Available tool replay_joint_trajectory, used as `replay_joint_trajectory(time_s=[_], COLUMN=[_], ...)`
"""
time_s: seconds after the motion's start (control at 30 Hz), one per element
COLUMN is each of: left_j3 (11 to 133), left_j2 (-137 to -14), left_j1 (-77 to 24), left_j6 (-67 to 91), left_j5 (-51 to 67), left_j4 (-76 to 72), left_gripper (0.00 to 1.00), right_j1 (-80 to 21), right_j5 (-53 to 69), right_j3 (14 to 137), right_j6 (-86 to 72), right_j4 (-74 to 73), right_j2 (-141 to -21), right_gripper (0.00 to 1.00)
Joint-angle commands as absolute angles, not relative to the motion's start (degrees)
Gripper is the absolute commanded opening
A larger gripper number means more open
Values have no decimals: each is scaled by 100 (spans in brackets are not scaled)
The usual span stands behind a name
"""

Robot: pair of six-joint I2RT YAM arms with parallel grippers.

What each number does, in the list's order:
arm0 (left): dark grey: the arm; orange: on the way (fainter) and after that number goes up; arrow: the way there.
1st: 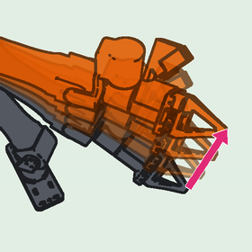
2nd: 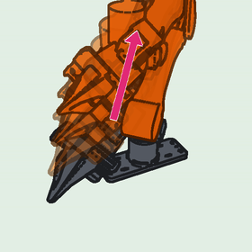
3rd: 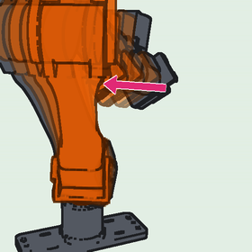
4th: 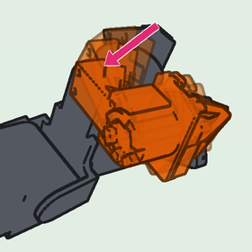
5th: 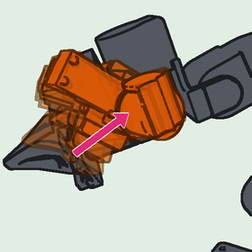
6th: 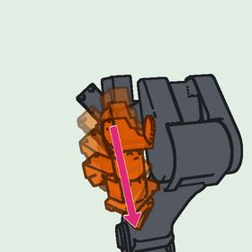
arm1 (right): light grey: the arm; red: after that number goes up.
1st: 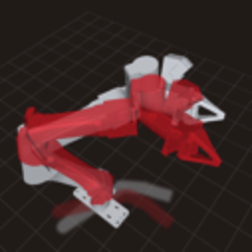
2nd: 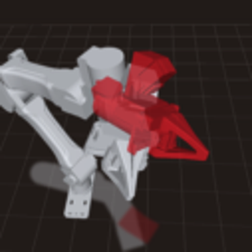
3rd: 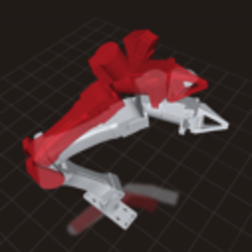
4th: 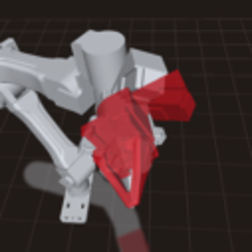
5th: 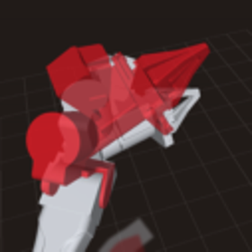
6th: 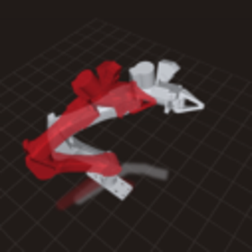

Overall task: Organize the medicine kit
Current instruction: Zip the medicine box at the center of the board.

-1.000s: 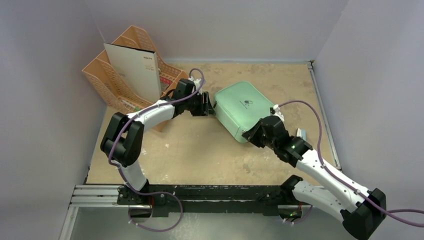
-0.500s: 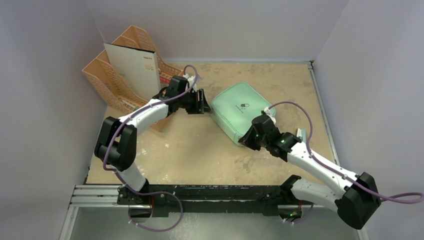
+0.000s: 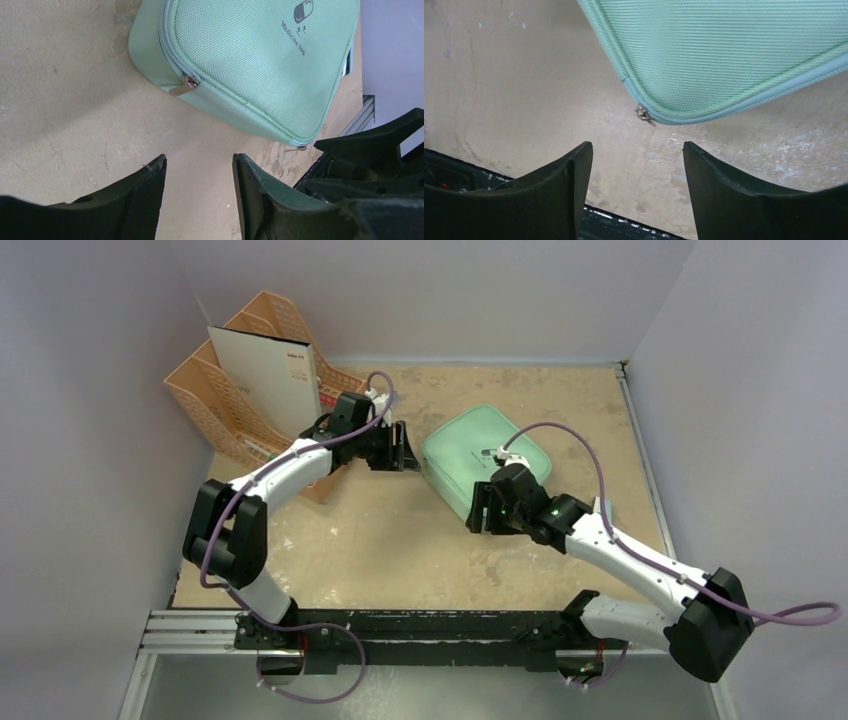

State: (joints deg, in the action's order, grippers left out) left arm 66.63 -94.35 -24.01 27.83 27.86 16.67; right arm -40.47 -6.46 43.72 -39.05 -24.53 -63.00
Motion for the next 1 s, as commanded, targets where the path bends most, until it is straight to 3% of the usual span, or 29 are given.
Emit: replay_joint_trajectory(time_s=[0.0, 0.27, 0.63, 0.8, 0.97], left_j3=[6865, 6791, 6680, 6683, 6628], left_j2=[-9111, -8846, -8902, -8847, -8803], left_j1=[-2342, -2320, -2320, -2320, -2320], left_j6=[2577, 2250, 2318, 2303, 2257], left_j5=[2850, 2742, 2891, 2896, 2845], left_j4=[1803, 2115, 1956, 2011, 1924], left_gripper=[50, 51, 51, 51, 51], right_j1=[-4600, -5007, -5101, -5098, -5098], right_j5=[-1565, -2955, -3862, -3806, -3560], right_j3=[4730, 4879, 4768, 4504, 4171], right_j6=[-4136, -4677, -5159, -5223, -4995], right_j4=[-2740, -2565, -2314, -2126, -1712], right_j2=[-6575, -7186, -7592, -7498, -7247], right_gripper=[69, 66, 51, 51, 58])
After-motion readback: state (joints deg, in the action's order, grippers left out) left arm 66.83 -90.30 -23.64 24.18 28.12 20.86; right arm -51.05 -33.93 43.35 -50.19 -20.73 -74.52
